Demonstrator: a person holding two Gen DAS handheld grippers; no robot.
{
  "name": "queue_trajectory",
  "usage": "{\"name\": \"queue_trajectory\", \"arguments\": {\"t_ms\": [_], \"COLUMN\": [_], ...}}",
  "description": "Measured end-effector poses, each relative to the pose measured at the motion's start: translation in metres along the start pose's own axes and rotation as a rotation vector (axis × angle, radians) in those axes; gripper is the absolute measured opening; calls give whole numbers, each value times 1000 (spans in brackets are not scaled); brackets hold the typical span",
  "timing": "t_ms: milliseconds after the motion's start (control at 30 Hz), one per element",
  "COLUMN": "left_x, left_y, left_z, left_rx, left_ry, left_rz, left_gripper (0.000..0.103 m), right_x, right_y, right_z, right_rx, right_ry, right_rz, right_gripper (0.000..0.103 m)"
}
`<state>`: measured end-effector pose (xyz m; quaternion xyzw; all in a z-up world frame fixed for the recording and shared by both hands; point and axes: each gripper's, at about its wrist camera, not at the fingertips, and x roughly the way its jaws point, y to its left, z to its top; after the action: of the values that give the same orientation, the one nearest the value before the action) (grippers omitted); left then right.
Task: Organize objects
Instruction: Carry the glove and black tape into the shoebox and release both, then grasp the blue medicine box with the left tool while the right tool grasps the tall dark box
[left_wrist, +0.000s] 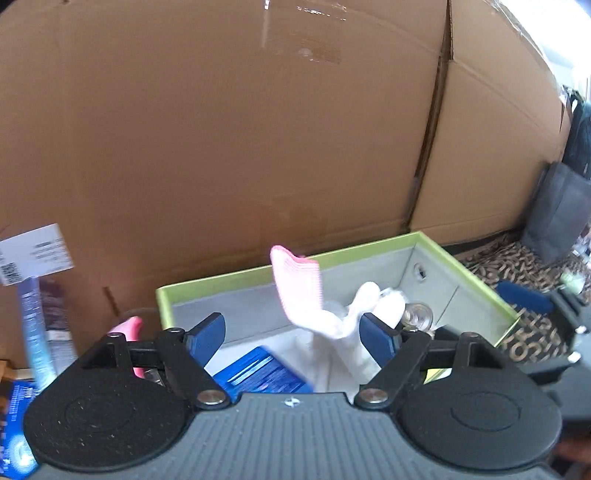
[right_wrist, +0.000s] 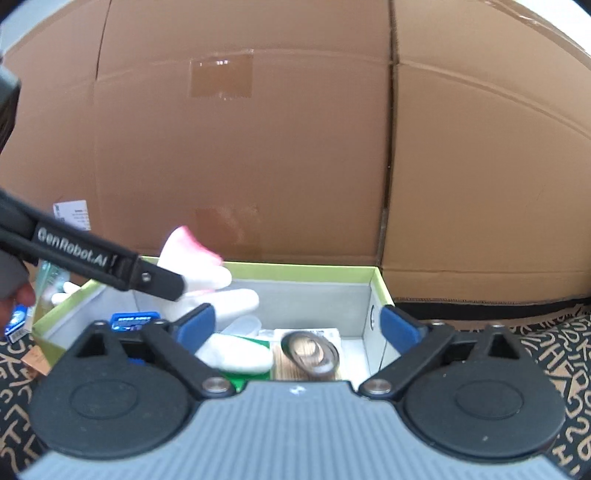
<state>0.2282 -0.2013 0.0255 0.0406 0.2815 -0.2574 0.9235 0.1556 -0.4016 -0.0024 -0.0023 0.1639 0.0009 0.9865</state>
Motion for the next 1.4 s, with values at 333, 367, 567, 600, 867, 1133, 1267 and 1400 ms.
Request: {"name": "queue_trajectory", "arguments": {"t_ms": [333,367,567,600,867,1133,1267,1400], "left_x": [-48,-52,-100,-111,-154,-148,-129,-99], "left_y": [9,10,29,36,82,152,175,189], "left_z": [-19,-19,-40,-45,-103,-144,-144,-131], "left_rx": [-40,-41,-112,-131,-225,-336,-343,-314], "left_ry": [-26,-33,-60,-64,-59,5,4,13], "left_rz": [-71,-65,-17,-11,79,209,248,262], "left_gripper": [83,83,83,83,83,83,83,83], "right_x": [-23,-27,-50,-53,-72,-68,-63,-63], "right_y": [14,17,42,48,110,174,192,203], "right_z": [3,3,7,7,-4,-26,-33,-33], "right_rx": [67,72,68,62,11,-43,-38,-49], "right_ry": [17,14,-14,-15,11,117,169,188], "right_rz": [9,16,106,118,267,370,380,366], "right_gripper": [103,103,103,103,103,103,102,96]}}
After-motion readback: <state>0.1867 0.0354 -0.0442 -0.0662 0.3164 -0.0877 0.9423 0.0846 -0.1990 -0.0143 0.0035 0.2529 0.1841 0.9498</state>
